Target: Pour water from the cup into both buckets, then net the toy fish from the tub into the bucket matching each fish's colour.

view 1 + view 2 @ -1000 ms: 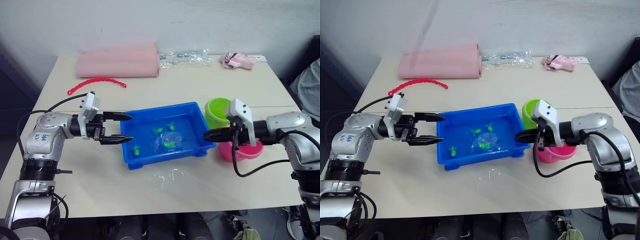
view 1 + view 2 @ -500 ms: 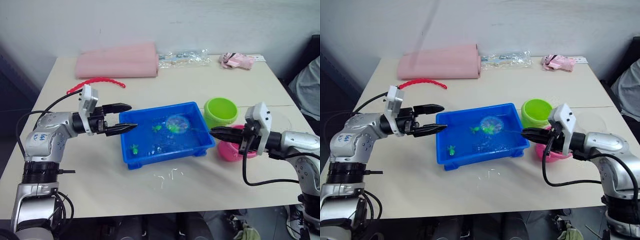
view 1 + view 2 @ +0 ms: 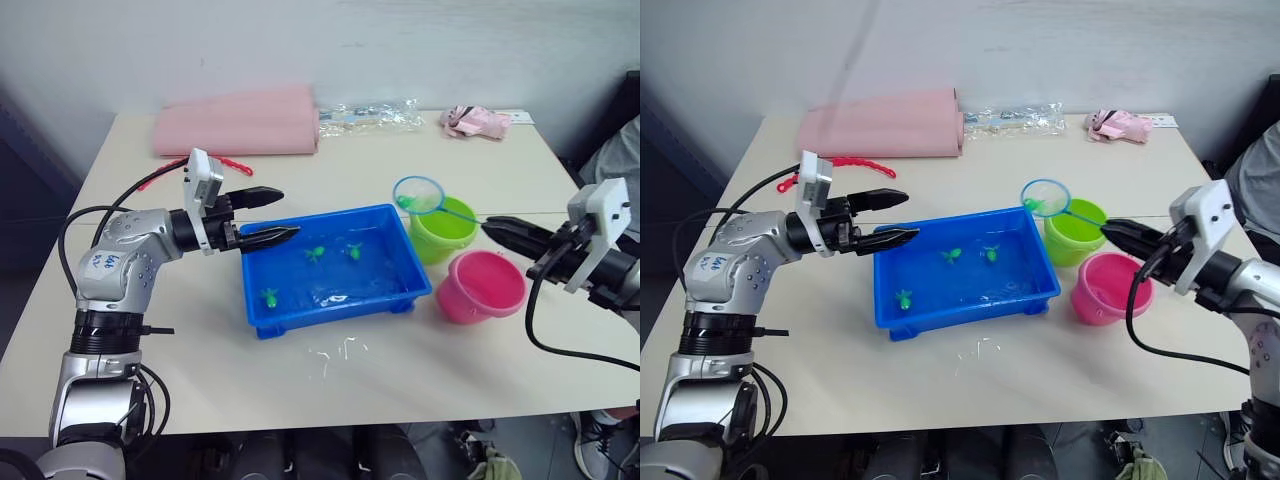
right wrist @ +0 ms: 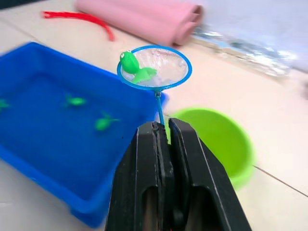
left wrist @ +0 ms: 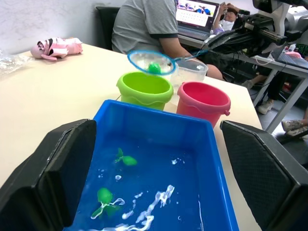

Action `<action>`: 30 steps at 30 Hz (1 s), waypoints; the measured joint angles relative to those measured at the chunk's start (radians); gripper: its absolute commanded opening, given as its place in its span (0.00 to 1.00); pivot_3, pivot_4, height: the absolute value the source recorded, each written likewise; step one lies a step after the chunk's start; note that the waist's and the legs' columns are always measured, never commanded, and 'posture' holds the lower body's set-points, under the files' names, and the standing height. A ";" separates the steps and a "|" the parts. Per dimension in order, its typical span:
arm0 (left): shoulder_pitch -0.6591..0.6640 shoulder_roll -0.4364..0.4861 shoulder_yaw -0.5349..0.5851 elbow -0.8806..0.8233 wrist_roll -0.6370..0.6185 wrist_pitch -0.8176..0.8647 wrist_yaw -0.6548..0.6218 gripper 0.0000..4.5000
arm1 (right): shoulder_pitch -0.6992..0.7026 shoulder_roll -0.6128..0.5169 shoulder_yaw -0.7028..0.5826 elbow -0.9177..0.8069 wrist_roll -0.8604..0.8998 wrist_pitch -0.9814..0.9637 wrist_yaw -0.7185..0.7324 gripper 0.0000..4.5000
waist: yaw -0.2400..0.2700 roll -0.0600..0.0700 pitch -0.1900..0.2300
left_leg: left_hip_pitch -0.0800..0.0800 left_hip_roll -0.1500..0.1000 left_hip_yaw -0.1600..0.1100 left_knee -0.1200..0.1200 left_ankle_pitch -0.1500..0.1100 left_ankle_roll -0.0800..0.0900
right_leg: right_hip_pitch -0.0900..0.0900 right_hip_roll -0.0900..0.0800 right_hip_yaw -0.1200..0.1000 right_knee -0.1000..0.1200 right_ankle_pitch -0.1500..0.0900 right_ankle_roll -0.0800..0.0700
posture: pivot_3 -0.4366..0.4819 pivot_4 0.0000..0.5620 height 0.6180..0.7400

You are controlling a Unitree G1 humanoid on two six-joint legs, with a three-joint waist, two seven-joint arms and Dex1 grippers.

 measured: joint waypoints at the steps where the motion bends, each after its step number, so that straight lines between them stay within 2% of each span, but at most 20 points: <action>1: 0.000 -0.003 -0.006 0.000 0.001 0.000 0.000 0.99 | 0.000 -0.005 0.001 0.022 -0.024 -0.028 -0.010 0.00 | 0.000 0.000 0.000 | 0.000 0.000 0.000 0.000 0.000 0.000 | 0.000 0.000 0.000 0.000 0.000 0.000 | 0.48 0.27 1.00; 8: 0.000 -0.008 -0.011 0.001 0.006 -0.006 -0.001 0.99 | 0.018 -0.037 0.075 0.138 -0.231 -0.316 -0.055 0.00 | -0.001 0.000 0.000 | 0.001 0.000 0.002 0.000 0.000 0.000 | 0.000 0.000 0.001 0.000 0.000 0.000 | 0.48 0.27 1.00; 11: 0.004 -0.014 -0.011 0.001 0.006 -0.015 -0.002 0.99 | 0.057 -0.065 0.135 0.229 -0.385 -0.551 -0.093 0.00 | 0.000 0.000 0.000 | 0.001 0.000 0.002 0.000 0.000 0.000 | 0.000 0.000 0.001 0.000 0.000 0.000 | 0.48 0.27 1.00; 15: 0.016 -0.016 -0.013 0.003 0.010 -0.027 -0.005 0.99 | 0.072 -0.113 0.182 0.307 -0.530 -0.766 -0.137 0.00 | -0.001 0.000 0.000 | 0.001 0.000 0.002 0.000 0.000 -0.001 | 0.000 0.000 0.002 0.000 0.000 0.000 | 0.48 0.27 1.00; 19: 0.016 -0.017 -0.013 0.004 0.017 -0.038 -0.009 0.99 | 0.067 -0.158 0.200 0.384 -0.681 -0.956 -0.249 0.00 | -0.002 0.000 0.000 | 0.002 0.000 0.002 0.000 0.001 -0.002 | 0.000 0.000 0.002 -0.001 0.000 0.000 | 0.48 0.27 1.00; 24: 0.022 -0.015 -0.018 0.006 0.031 -0.059 -0.025 0.99 | 0.065 -0.287 0.267 0.455 -0.934 -1.234 -0.418 0.00 | -0.004 0.000 0.000 | 0.002 0.001 0.003 0.000 0.001 -0.002 | -0.001 0.000 0.003 -0.002 0.000 0.000 | 0.48 0.27 1.00; 30: 0.026 -0.015 -0.030 0.025 0.040 -0.067 -0.031 0.99 | 0.011 -0.360 0.323 0.518 -1.157 -1.348 -0.615 0.00 | -0.004 0.000 0.000 | 0.002 0.001 0.003 0.000 0.002 -0.003 | -0.001 0.000 0.004 -0.001 0.000 0.000 | 0.48 0.27 1.00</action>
